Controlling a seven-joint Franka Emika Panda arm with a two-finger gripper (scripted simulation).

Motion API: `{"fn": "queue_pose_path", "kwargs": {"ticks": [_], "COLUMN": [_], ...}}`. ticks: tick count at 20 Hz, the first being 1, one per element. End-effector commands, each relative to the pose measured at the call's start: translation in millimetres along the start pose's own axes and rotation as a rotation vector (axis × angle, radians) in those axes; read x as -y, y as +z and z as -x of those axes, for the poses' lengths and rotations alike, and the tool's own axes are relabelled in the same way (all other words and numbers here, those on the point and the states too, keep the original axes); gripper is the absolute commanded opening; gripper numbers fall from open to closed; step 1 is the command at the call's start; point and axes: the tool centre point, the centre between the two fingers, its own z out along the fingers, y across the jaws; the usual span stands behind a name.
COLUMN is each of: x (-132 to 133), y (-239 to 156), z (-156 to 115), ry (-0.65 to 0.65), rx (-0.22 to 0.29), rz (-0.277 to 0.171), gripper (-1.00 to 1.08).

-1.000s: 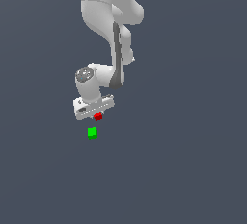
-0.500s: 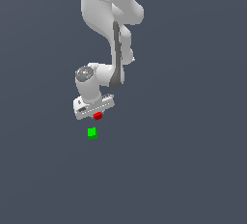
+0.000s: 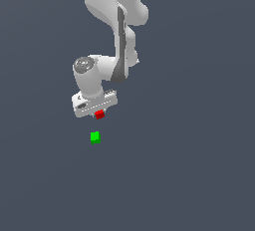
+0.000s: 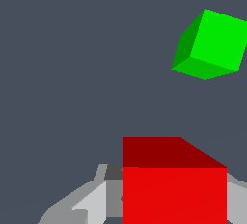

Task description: Stack the red cube on top of the green cube.

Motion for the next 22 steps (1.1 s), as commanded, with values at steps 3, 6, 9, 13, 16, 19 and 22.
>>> {"fn": "queue_pose_path", "kwargs": {"ticks": [3,6,9,13,16,19,22], "x": [0,0,0,0,-2,-5,-9], "y": [-28,-41,-48,-47,-46,-42,-38], "z": [0,0,-1,-1,-3,-8,-16], "ry": [0.000,0.000,0.000,-0.001,-0.001,-0.001,-0.001], "rx": [-0.001,-0.001,-0.001,-0.001,-0.001,-0.001,-0.001], "rz": [0.001,0.001,0.001,0.001,0.001,0.001,0.001], "gripper": [-1.00,-1.00,-1.00,-1.00,-1.00,-1.00,-1.00]}}
